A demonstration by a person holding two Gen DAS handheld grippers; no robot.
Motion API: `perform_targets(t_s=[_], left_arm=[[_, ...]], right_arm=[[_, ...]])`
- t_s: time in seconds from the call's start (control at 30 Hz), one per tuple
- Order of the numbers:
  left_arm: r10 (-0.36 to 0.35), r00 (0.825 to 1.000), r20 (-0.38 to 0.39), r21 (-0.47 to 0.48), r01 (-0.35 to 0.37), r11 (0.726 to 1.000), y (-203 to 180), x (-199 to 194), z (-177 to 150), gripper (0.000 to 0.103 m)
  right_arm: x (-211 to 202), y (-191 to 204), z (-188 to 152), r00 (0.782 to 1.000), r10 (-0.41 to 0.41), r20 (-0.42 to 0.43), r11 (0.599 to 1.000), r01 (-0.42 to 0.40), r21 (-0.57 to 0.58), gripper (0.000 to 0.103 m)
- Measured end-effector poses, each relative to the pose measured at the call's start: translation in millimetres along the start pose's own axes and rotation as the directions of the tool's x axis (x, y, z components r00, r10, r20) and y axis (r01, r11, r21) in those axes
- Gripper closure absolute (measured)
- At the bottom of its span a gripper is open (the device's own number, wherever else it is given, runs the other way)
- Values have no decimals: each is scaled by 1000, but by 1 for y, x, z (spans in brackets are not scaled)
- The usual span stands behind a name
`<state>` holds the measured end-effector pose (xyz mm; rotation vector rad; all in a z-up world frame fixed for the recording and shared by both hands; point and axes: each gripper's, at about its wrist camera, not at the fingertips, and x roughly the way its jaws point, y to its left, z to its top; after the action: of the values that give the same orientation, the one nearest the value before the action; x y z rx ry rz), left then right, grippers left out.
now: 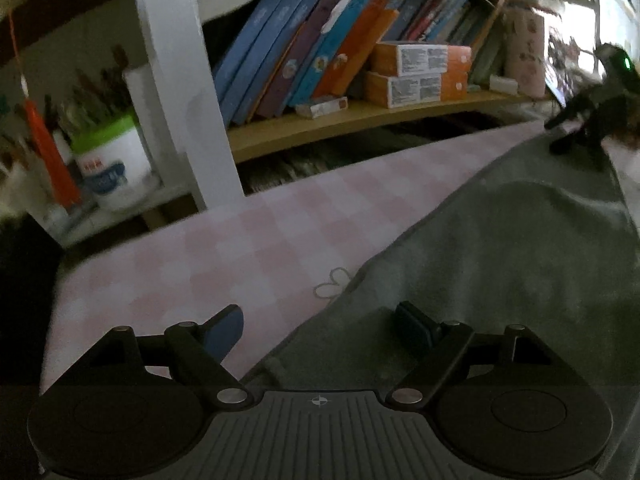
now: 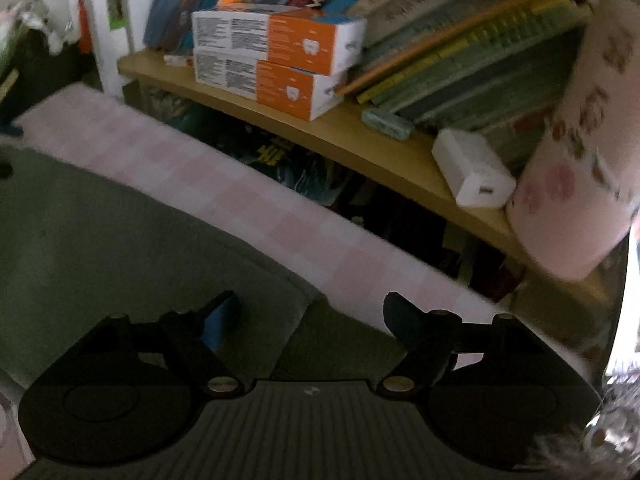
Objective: Fold clothes
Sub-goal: 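Grasp the sweatshirt side edge with both tools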
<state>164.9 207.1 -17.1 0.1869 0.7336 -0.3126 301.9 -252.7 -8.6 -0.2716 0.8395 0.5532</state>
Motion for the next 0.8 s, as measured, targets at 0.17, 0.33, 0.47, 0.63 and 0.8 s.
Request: perform_targets(t_s=[0.17,0.33,0.47,0.63,0.8], left_arm=[[-48,998,-31,-50,47,998,5,1,-1,18],[-64,996,-69,-36,62,997,7,-8,-6,19],[-58,993,-105,-80,49,996,15,-12,-5,32],[-25,992,-124,-96,14,995,2,-17,3,77],[76,996,-49,-36,-78,996,-23,-48,7,86]], right_arm=[[-3,-6,-5,999,37,13,998,-38,56,33],[-7,-9,-7,999,48,15,997,-49,60,50],[-9,-12,-9,999,47,25,995,-49,90,58],[-12,1,-8,999,8,31,996,-11,93,80],[-37,34,-16,990,-124,69,992,122,39,84]])
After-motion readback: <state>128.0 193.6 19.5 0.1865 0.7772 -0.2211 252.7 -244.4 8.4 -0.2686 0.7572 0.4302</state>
